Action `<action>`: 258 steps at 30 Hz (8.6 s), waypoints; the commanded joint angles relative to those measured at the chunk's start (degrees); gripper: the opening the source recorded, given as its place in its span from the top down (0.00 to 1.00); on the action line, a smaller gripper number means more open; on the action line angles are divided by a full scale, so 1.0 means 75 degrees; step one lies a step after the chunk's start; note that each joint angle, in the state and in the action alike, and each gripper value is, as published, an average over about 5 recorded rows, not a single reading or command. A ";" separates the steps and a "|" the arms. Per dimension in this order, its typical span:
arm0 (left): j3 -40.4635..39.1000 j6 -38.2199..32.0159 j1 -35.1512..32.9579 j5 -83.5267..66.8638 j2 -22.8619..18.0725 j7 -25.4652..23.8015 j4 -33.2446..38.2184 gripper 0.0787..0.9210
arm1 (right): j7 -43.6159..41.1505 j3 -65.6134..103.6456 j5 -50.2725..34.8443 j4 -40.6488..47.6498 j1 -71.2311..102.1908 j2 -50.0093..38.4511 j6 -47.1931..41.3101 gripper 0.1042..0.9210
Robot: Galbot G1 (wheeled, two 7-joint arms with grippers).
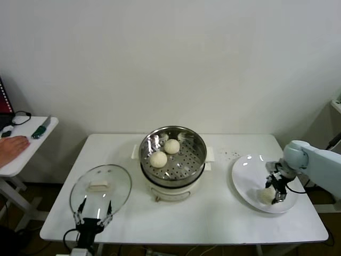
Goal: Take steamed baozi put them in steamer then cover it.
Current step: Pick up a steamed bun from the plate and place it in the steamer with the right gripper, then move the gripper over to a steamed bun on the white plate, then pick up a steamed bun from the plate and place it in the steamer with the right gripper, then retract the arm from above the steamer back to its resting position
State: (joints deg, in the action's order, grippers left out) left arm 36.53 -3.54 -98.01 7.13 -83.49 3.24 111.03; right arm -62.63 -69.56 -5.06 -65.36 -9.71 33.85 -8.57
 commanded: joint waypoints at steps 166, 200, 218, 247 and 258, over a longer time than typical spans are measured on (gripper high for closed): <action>-0.0207 0.0360 -0.0264 0.0284 -0.0128 0.0109 0.0340 0.12 | -0.0276 0.1504 0.1043 0.2716 0.0362 0.1042 0.0626 0.31; -0.0791 -0.0017 -0.0380 0.0493 -0.0058 -0.0040 0.0492 0.12 | 0.0765 -0.5133 -0.7621 0.0830 -0.5966 0.5975 -0.1209 0.31; -0.0649 0.0084 -0.0241 0.0286 0.0026 0.0000 0.0400 0.12 | 0.1264 -0.5424 -0.7224 0.0891 -0.4640 0.6392 -0.1381 0.31; -0.0568 0.0166 -0.0153 0.0167 0.0028 0.0043 0.0359 0.12 | 0.0955 -0.4929 -0.6636 0.0897 -0.5063 0.5656 -0.1223 0.12; -0.0231 0.0369 0.0206 -0.0036 0.0065 0.0138 0.0467 0.12 | 0.2972 -0.2694 -0.6564 -0.0379 -0.4910 0.2665 -0.0276 0.12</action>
State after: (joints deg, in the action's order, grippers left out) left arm 33.72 -1.46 -97.71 7.40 -83.17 4.11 114.21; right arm -51.79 -102.15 -54.19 -61.59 -46.97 70.52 -15.54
